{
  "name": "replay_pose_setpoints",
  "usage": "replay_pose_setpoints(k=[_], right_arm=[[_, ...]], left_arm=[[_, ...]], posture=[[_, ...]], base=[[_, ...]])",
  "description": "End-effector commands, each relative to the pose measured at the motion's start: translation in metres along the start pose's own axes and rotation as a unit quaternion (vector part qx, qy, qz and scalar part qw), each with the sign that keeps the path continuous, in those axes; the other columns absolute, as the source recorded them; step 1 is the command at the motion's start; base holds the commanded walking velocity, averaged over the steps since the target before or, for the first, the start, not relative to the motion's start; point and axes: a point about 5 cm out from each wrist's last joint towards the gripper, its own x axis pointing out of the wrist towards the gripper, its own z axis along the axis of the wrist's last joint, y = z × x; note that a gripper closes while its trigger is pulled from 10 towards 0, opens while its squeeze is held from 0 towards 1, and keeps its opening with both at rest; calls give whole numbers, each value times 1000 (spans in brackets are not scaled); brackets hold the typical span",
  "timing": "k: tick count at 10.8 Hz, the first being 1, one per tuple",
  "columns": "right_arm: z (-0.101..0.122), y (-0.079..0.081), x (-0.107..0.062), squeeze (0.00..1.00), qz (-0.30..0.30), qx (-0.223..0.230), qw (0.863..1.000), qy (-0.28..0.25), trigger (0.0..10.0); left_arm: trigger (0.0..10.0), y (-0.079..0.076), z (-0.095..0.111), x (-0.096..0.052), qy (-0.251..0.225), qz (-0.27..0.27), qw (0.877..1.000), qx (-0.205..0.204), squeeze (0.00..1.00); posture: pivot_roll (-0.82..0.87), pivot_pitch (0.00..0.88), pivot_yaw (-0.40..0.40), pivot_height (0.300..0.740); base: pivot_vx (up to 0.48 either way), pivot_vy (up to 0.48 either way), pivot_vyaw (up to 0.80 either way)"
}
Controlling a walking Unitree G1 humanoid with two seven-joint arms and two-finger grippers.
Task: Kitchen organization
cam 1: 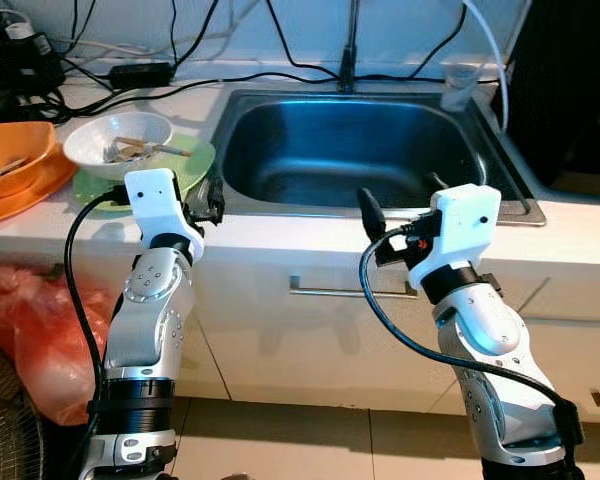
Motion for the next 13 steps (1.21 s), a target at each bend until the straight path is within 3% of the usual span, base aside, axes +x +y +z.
replay_pose_setpoints(k=[1,6,9,13], right_arm=[[5,-1,-1,0,2,2,1000,-12,10000],[5,-1,-1,0,7,-9,1000,-12,10000],[4,-2,0,0,4,-11,1000,-12,10000],[3,-3,0,0,-3,-12,1000,-11,10000]], left_arm=[[10000,1,2,0,-6,7,1000,2,0],[10000,-1,0,0,-5,6,1000,-1,0],[10000,-2,-2,1,1,2,1000,-8,0],[10000,-7,-1,1,-5,-15,1000,-10,0]], posture=[[-19,24,27,740],[-23,21,23,740],[-23,17,23,740],[-25,14,25,740]], base=[[0,0,0],[120,0,0],[212,0,646],[61,0,0]])
